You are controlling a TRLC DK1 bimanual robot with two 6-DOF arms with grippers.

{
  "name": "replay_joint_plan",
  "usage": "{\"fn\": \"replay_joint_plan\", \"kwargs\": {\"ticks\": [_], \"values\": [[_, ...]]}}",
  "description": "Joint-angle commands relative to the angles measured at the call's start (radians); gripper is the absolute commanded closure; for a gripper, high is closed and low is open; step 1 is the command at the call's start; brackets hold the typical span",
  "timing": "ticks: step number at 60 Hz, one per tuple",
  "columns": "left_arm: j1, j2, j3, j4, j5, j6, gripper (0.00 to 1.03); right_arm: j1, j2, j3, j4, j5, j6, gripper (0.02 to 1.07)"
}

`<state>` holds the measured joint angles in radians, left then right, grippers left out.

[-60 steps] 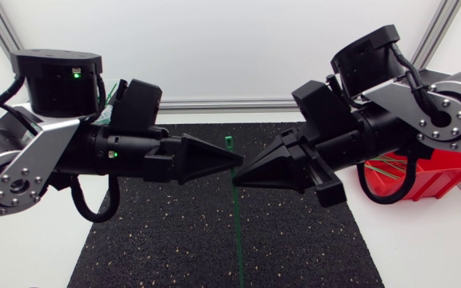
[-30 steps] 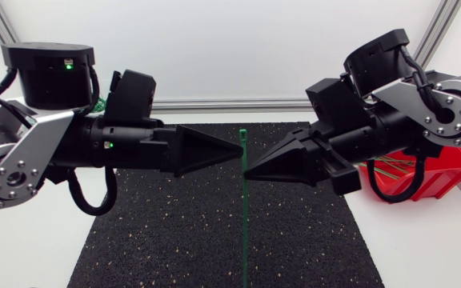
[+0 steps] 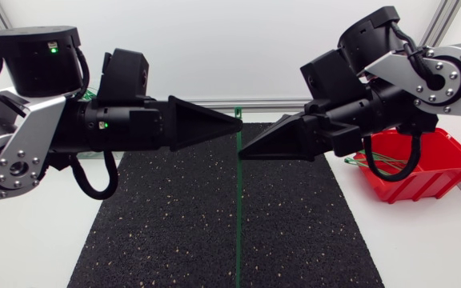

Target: Take a green cable tie from the red box, thread the tail through the head to close it, then place it in the transparent bin on the left.

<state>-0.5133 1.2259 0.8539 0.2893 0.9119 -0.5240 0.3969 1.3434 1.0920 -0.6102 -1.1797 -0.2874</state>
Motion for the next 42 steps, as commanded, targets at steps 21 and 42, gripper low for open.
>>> {"fn": "replay_joint_plan", "kwargs": {"ticks": [21, 42], "values": [[-0.002, 0.044, 0.000, 0.070, 0.008, -0.036, 0.61, -0.036, 0.077, 0.039, 0.009, -0.055, 0.045, 1.01], [-0.011, 0.058, -0.004, 0.080, 0.004, -0.036, 0.75, -0.024, 0.080, 0.036, 0.015, -0.060, 0.048, 1.01]]}}
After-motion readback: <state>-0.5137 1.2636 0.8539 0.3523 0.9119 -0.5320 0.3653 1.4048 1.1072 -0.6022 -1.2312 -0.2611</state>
